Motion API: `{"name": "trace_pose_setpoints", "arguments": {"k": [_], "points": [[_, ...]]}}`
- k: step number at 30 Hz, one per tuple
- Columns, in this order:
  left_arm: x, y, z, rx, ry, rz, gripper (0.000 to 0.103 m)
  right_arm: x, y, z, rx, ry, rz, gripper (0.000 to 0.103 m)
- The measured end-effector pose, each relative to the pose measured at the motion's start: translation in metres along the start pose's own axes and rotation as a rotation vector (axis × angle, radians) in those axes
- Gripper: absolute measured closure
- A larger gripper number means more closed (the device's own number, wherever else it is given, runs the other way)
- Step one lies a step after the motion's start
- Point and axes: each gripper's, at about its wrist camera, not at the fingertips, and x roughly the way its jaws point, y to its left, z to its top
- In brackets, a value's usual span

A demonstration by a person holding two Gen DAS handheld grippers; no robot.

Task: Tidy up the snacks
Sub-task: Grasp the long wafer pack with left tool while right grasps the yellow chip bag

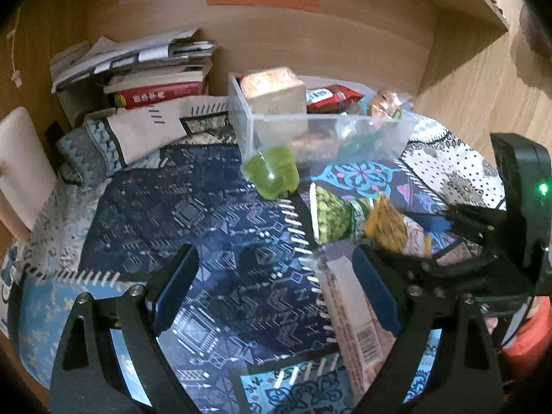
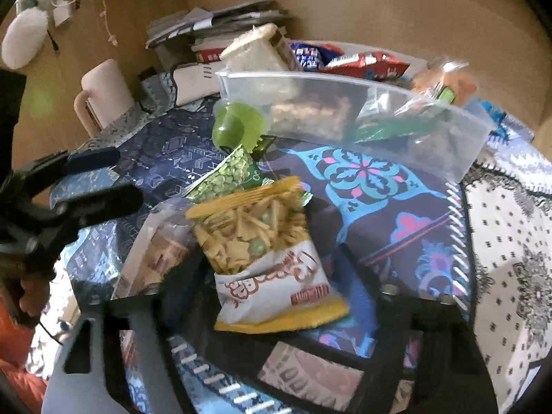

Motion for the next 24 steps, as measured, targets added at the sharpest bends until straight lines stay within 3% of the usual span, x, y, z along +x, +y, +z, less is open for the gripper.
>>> {"name": "trace_pose_setpoints", "arguments": {"k": [8, 12, 20, 22, 24], "points": [[0.004, -0.025, -0.012, 0.016, 0.043, -0.077, 0.012, -0.019, -0.007, -0.014, 0.039, -0.05, -0.051, 0.055], [0.01, -0.038, -0.02, 0.035, 0.056, -0.053, 0.013, -0.035, -0.013, -0.021, 0.066, -0.08, -0.067, 0.055], [0.007, -0.055, -0.038, 0.049, 0.032, 0.022, 0.033, -0.053, -0.017, -0.034, 0.077, -0.105, -0.077, 0.055], [0.007, -0.055, -0.039, 0.054, 0.028, 0.047, 0.051, -0.054, -0.017, -0.036, 0.084, -0.11, -0.072, 0.055], [0.005, -0.052, -0.038, 0.049, 0.03, 0.049, 0.058, -0.056, -0.017, -0.037, 0.086, -0.119, -0.07, 0.055]]}}
